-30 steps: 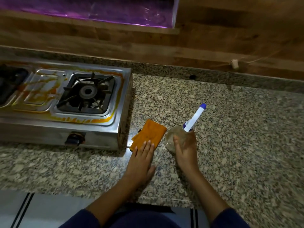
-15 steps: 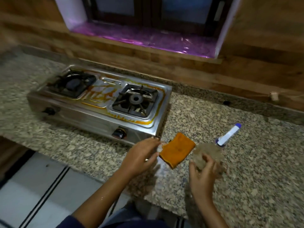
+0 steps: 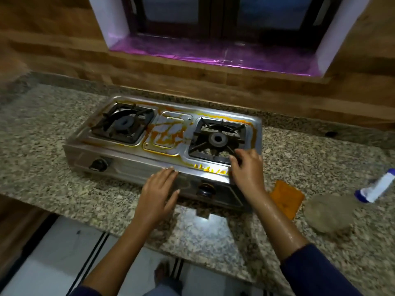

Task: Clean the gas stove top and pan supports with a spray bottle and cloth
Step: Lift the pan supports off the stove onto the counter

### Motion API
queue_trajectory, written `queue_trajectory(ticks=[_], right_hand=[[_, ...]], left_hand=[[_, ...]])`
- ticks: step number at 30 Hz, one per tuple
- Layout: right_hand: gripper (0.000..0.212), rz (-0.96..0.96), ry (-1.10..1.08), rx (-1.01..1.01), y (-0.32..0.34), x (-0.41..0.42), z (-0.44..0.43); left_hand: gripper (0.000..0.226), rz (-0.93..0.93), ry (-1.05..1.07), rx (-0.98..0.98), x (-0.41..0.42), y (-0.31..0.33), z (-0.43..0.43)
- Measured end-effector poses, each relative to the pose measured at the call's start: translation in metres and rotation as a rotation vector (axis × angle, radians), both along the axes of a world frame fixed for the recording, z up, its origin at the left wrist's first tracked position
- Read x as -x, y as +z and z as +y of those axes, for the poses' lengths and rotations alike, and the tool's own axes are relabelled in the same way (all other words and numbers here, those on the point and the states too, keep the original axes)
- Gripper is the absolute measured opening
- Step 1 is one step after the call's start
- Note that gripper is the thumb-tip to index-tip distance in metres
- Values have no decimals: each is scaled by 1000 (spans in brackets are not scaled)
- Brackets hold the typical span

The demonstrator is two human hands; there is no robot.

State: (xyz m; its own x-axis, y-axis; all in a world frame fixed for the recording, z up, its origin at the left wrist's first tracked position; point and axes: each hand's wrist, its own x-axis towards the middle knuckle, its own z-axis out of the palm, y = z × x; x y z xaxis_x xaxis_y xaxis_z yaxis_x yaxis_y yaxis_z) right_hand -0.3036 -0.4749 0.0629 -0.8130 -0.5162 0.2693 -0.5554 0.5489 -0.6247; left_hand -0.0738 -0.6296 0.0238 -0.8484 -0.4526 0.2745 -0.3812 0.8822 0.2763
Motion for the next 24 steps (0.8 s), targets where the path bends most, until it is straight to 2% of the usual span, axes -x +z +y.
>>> queue_trajectory(ticks=[5, 10, 13, 17, 20, 24], right_hand=[[30, 56, -215, -202, -11, -2, -50], [23, 98, -373, -282, -10, -5, -67], [22, 82, -398, -316, -4, -5, -70], [22, 162, -430, -274, -2, -9, -66], [26, 195, -429, -217, -1, -7, -69], [25, 258, -422, -173, -5, -8, -71]], left_hand=[[51, 92, -230, 106, -8, -7, -43], [49, 134, -361, 117, -7, -7, -64], [46, 133, -403, 74, -5, 1, -69], [37, 175, -472, -67, 4, 19, -85], [31, 226, -342, -164, 5, 29, -108], [17, 285, 168, -250, -3, 56, -160]])
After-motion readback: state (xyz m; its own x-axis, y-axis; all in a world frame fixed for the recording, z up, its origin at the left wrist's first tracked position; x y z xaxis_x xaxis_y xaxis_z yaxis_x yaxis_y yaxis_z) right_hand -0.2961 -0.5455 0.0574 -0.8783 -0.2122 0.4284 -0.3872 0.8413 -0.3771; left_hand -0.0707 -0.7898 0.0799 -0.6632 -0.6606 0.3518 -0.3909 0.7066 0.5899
